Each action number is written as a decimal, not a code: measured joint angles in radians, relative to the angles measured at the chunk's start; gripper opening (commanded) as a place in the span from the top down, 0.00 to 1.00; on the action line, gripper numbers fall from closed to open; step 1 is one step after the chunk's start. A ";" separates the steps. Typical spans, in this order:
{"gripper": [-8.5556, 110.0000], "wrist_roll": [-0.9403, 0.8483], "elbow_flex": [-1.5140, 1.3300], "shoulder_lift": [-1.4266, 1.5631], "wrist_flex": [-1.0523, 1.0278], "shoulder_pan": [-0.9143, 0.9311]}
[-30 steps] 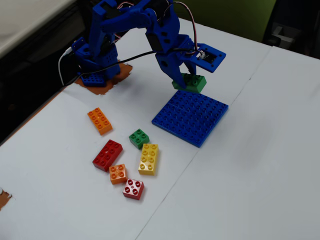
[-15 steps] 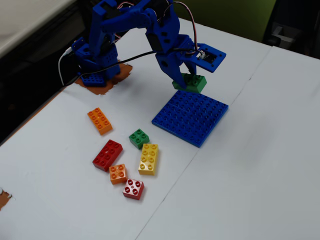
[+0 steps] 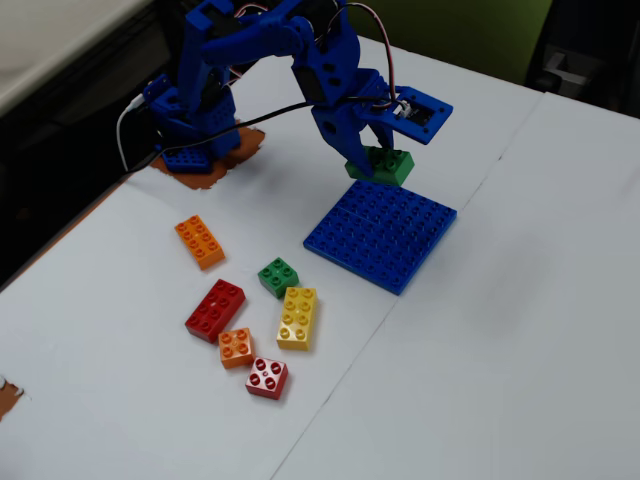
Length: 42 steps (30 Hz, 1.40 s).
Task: Pick up the 2x4 green block and go up the 8x8 blue block.
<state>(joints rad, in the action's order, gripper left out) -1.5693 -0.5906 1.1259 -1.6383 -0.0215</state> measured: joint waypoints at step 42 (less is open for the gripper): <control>0.90 0.067 0.000 0.000 0.044 0.021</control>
<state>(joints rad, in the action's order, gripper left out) -1.5018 -0.5906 1.1259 -1.5938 0.0000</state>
